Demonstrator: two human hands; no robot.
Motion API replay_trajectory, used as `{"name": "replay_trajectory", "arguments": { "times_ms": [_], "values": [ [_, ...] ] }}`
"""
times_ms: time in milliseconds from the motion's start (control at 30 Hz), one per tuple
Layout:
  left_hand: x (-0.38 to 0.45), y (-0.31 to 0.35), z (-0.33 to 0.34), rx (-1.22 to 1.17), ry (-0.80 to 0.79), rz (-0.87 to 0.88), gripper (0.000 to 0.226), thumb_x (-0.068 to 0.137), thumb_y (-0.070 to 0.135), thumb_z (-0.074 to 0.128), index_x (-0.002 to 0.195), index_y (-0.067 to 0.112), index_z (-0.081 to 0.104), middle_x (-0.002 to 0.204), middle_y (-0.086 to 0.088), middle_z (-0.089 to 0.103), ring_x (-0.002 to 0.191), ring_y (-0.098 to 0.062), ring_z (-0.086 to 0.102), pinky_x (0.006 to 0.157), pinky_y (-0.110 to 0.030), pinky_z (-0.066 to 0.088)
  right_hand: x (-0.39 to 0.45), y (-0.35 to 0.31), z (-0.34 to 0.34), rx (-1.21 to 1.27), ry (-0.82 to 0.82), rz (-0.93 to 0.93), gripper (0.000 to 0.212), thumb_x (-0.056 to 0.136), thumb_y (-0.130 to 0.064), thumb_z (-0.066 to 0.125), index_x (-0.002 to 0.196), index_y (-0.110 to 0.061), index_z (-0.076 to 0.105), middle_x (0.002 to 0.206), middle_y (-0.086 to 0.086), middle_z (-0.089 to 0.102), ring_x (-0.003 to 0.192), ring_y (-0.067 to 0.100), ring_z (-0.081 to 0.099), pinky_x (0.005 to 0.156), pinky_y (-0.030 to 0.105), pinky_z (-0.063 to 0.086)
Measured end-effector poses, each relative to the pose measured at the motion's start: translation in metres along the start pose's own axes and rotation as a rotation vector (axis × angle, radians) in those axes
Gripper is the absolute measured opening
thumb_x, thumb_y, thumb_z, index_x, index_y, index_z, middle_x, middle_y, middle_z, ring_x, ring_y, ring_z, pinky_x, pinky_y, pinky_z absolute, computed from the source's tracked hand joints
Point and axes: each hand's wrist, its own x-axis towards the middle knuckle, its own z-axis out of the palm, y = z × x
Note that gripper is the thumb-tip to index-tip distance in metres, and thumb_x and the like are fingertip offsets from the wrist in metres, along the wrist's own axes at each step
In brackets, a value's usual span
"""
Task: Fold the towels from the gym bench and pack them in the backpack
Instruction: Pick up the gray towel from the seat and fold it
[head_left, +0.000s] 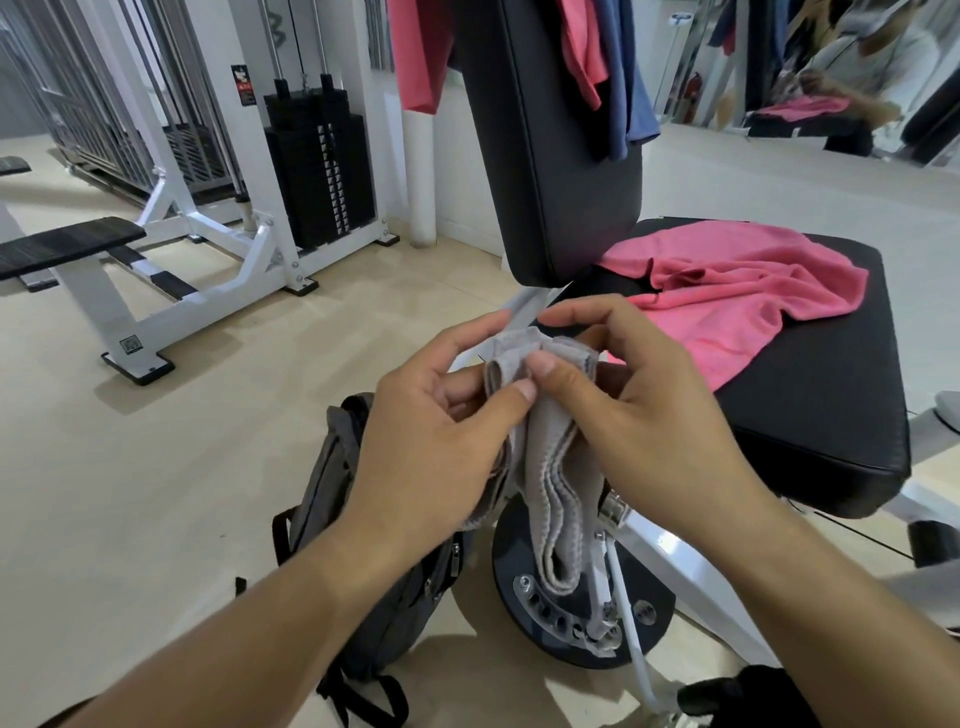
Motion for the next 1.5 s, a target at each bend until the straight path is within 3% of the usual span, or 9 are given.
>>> {"name": "replay_trajectory", "arguments": {
  "times_ms": [67,233,367,533,800,1033,1133,1333,1500],
  "values": [
    [0.001,0.000,-0.003,-0.023,-0.045,-0.022,0.047,0.096,0.011,0.066,0.138,0.031,0.058,0.096,0.002,0.081,0.095,-0.015,0.078,0.091,-0.035,0.059,0.000,0.002,-0.003,-0.043,-0.032,-0.013,0.025,0.096,-0.028,0.068,0.119,-0.037,0.065,0.099,-0.011,0.070,0.084,0.018,0.070,0.080,0.042,0.057],
    [0.003,0.000,-0.007,-0.161,-0.097,-0.102,0.043,0.106,0.008,0.042,0.133,0.030,0.065,0.105,-0.005,0.080,0.097,-0.020,0.077,0.079,-0.025,0.060,0.002,0.007,-0.007,-0.099,-0.058,-0.030,0.030,0.095,-0.026,0.070,0.121,-0.040,0.068,0.111,-0.012,0.069,0.101,0.010,0.067,0.089,0.041,0.056],
    [0.004,-0.003,-0.005,-0.119,-0.110,-0.093,0.040,0.104,0.007,0.050,0.134,0.031,0.063,0.098,-0.006,0.081,0.092,-0.026,0.078,0.081,-0.033,0.063,0.002,0.005,-0.009,-0.088,-0.067,-0.050,0.037,0.093,-0.024,0.072,0.125,-0.040,0.061,0.092,-0.012,0.065,0.079,0.015,0.067,0.074,0.035,0.057],
    [0.004,-0.007,-0.007,-0.098,-0.091,-0.061,0.031,0.103,0.008,0.053,0.124,0.023,0.070,0.098,-0.005,0.081,0.091,-0.024,0.078,0.083,-0.036,0.063,0.001,0.007,-0.007,-0.196,-0.071,-0.116,0.019,0.091,-0.030,0.072,0.109,-0.031,0.068,0.109,-0.014,0.068,0.104,0.008,0.065,0.087,0.036,0.054],
    [0.004,-0.005,-0.010,-0.084,-0.134,-0.067,0.034,0.104,0.010,0.047,0.115,0.025,0.076,0.100,-0.001,0.080,0.095,-0.016,0.077,0.078,-0.024,0.059,0.001,0.004,-0.009,-0.100,-0.083,-0.032,0.014,0.087,-0.027,0.078,0.097,-0.028,0.068,0.096,-0.010,0.071,0.092,0.010,0.068,0.081,0.038,0.058],
    [0.007,-0.009,-0.010,0.001,0.006,-0.035,0.018,0.099,0.016,0.062,0.100,0.026,0.077,0.086,-0.004,0.081,0.084,-0.031,0.077,0.086,-0.053,0.061,0.001,0.004,-0.006,-0.053,-0.113,-0.023,0.010,0.089,-0.027,0.075,0.092,-0.024,0.067,0.089,-0.005,0.070,0.084,0.013,0.067,0.074,0.034,0.058],
    [0.009,-0.009,-0.012,0.022,0.037,-0.013,0.018,0.098,0.017,0.064,0.095,0.028,0.078,0.084,-0.004,0.081,0.081,-0.031,0.077,0.085,-0.058,0.060,0.002,0.004,-0.008,-0.047,-0.067,-0.030,0.008,0.090,-0.028,0.074,0.091,-0.024,0.067,0.088,-0.005,0.070,0.083,0.013,0.067,0.073,0.036,0.057],
    [0.010,-0.007,-0.016,0.118,-0.124,0.022,0.023,0.101,0.014,0.057,0.103,0.029,0.075,0.087,0.005,0.081,0.083,-0.013,0.077,0.076,-0.029,0.059,0.002,0.005,-0.009,-0.057,-0.059,-0.041,0.016,0.086,-0.027,0.077,0.100,-0.027,0.070,0.093,-0.007,0.072,0.090,0.012,0.069,0.078,0.033,0.057],
    [0.009,-0.003,-0.021,0.100,-0.186,0.016,0.029,0.106,0.017,0.051,0.114,0.039,0.068,0.086,-0.020,0.077,0.083,-0.058,0.066,0.079,-0.069,0.054,0.003,0.008,-0.010,-0.112,-0.049,-0.097,0.018,0.086,-0.029,0.076,0.103,-0.030,0.072,0.102,-0.009,0.071,0.101,0.011,0.067,0.086,0.035,0.056]
  ]
}}
